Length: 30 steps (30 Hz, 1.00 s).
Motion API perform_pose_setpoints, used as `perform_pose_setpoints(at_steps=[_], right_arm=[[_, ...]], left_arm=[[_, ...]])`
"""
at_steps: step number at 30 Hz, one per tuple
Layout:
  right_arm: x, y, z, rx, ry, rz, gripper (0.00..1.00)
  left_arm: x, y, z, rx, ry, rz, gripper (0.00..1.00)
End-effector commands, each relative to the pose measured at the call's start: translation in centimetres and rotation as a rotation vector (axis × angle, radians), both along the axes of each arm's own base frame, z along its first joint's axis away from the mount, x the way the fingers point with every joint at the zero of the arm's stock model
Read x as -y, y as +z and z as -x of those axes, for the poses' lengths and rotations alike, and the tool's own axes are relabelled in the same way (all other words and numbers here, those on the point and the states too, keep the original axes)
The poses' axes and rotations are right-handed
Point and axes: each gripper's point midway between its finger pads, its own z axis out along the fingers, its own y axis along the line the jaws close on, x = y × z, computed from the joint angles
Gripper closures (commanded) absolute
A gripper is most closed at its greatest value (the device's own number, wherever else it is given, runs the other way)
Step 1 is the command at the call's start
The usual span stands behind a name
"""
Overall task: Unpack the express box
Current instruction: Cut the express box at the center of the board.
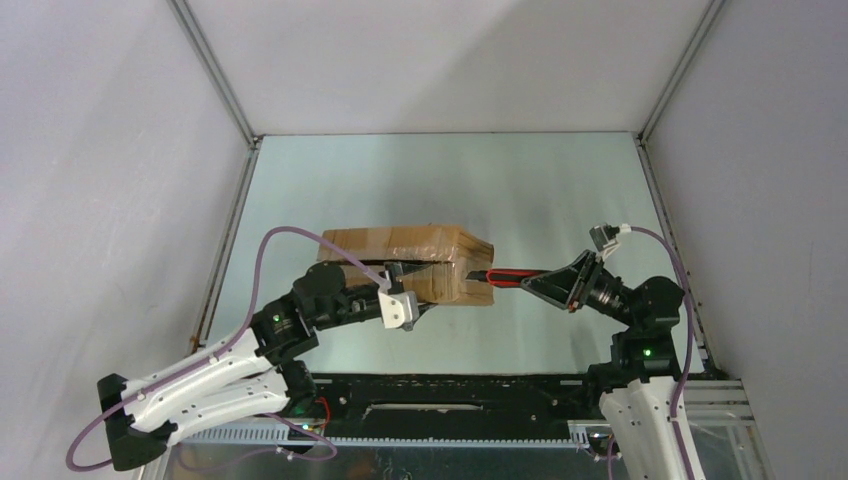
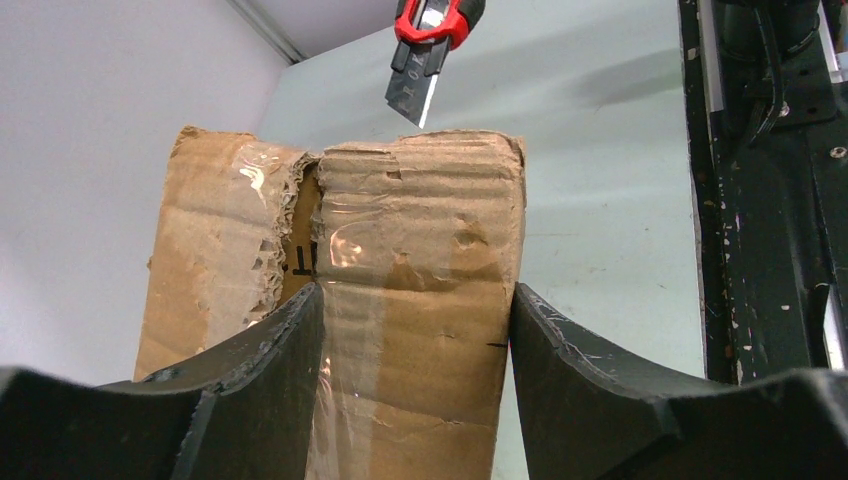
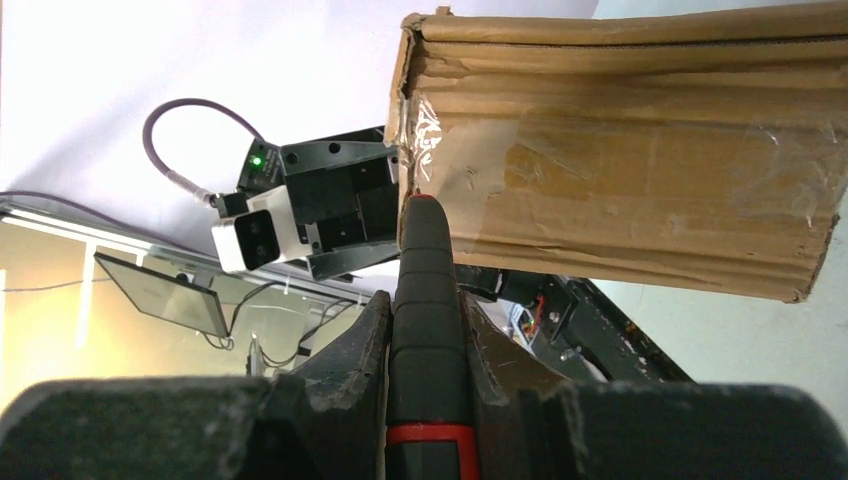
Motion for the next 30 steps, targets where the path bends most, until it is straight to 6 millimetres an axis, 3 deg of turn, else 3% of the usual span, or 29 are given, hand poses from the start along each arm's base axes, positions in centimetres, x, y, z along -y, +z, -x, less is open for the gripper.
perform_pose_setpoints(at_steps=[1,11,18,25,30], right_arm=[[0.1,2.9,0.3,0.078,-0.022,-0.042,1.00],[-0.1,2.7,-1.0,0.044,-0.083,-0.100,1.00],[-1.3,1.9,-0.9,0.029,-0.057,-0.083,1.00],[-0.7,0.8,-1.3,0.002,-0.094,-0.054,1.00],[-1.0,1.2,-1.1,0.013,-0.068,-0.078,1.00]], left_arm=[[0.3,3.7,-0.2,0.078,-0.007,0.090,0.70],[0.4,3.8,-0.1,0.073,-0.013,0.093,0.70],[0.4,3.8,-0.2,0.075,-0.012,0.093,0.71],[0.3,3.7,-0.2,0.074,-0.007,0.091,0.71],[0.3,3.7,-0.2,0.074,-0.006,0.091,0.71]])
